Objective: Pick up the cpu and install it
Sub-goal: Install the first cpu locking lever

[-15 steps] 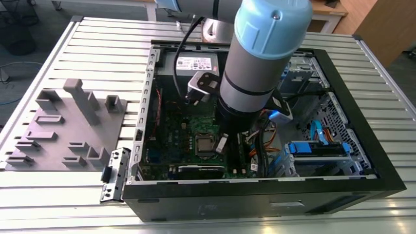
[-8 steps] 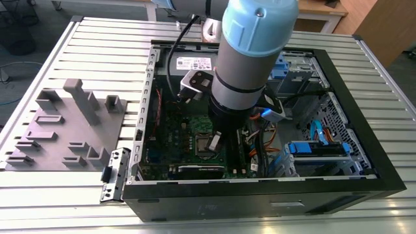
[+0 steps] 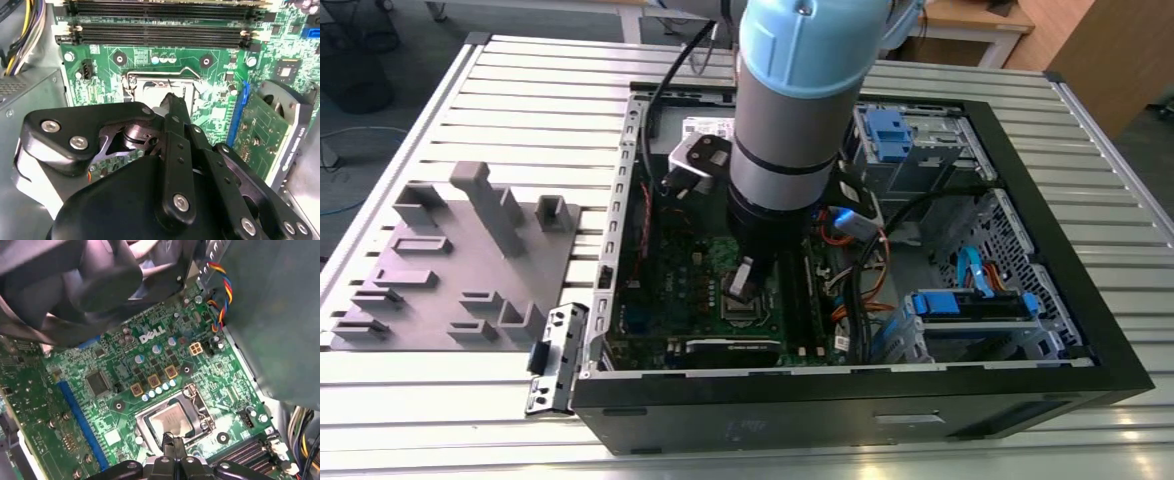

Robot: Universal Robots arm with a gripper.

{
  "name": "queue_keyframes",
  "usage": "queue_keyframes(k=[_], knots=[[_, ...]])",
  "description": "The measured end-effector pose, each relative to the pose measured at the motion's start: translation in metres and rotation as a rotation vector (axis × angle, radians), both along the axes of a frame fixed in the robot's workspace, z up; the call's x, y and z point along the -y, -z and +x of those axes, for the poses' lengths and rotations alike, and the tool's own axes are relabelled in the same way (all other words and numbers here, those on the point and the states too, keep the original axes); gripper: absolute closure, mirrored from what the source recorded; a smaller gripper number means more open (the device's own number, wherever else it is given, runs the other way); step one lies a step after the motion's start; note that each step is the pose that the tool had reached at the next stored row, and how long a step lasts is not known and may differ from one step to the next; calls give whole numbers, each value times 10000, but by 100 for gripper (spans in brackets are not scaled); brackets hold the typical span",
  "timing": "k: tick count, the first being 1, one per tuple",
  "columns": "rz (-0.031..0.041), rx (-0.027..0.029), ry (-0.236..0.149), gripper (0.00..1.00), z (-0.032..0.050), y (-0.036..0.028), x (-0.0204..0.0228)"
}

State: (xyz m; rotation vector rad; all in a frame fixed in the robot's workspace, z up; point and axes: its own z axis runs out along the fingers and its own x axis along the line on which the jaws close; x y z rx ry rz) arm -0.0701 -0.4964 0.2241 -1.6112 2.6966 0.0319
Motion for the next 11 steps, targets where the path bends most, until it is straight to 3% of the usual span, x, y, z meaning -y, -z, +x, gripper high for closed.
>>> queue_keyframes(k=[5, 11], knots=[[-1, 104, 0, 89, -13, -125, 0], [0, 118, -1, 89, -15, -126, 0]])
